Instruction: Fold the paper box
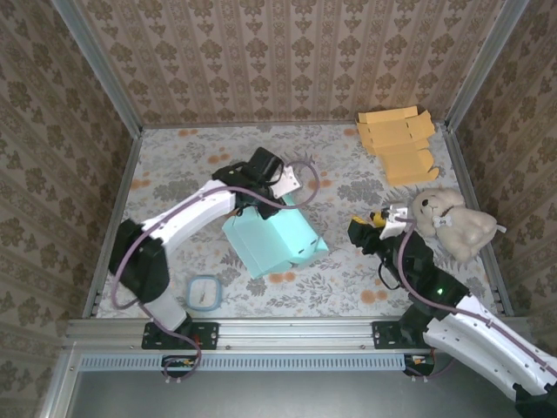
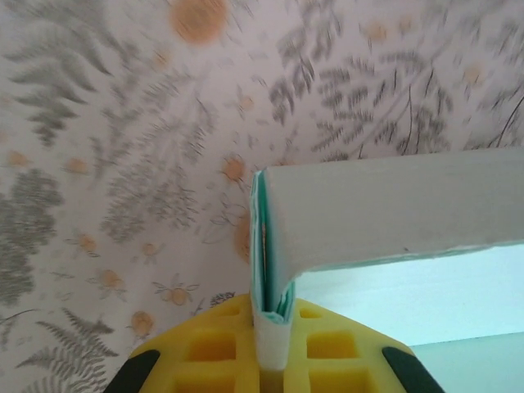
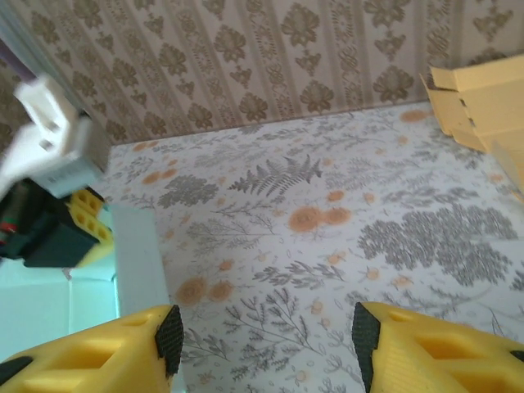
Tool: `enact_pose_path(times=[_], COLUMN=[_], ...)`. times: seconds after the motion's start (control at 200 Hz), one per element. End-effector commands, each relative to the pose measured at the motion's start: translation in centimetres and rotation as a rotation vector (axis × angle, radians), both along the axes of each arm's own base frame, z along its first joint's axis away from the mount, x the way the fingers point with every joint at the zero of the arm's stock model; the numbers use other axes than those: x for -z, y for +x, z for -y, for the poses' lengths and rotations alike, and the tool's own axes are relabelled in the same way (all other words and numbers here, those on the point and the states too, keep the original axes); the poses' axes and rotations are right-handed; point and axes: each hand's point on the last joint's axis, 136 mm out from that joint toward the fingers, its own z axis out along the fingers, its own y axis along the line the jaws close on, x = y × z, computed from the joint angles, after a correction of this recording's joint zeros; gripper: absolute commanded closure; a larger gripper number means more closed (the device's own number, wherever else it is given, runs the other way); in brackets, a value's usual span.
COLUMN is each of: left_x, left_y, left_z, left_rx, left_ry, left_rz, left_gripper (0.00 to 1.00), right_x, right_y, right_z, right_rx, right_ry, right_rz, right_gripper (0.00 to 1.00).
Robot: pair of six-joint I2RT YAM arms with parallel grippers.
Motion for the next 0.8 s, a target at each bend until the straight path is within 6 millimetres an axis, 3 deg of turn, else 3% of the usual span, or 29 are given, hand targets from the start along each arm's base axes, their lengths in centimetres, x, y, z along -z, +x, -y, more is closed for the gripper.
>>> enact_pose_path(times=[0.0,0.18,0.35,0.53,0.795], left_x=[3.9,7.3,9.1,9.3,8.8], left_y=[-1.3,0.0,2.0,2.7,2.7], left_z=[-1.4,-0.3,0.1,0.9,1.7], left_rx=[0.078,0.11,0.108,0.102,0.097], left_ry=[0.205,0.334,0.469,0.473,0.43], left_rz=[-0.085,-0.016,0.114,0.134,0.105], left_gripper=[1.0,1.0,1.0,1.0,0.81], right_x=[0.7,3.6,6.0,7.2,7.4], right_y=[0.2,0.5,1.0,1.5,1.5], right_z=[1.4,1.5,1.7,1.3,0.9], right_rx=[0.096,0.128,0.164,0.164,0.145], right_ry=[0.131,0.172,0.151,0.119,0.119], right_rz=[0.018,-0.02,-0.046,-0.069,-0.079], right_gripper=[0.41,0.42,0.43,0.42,0.42])
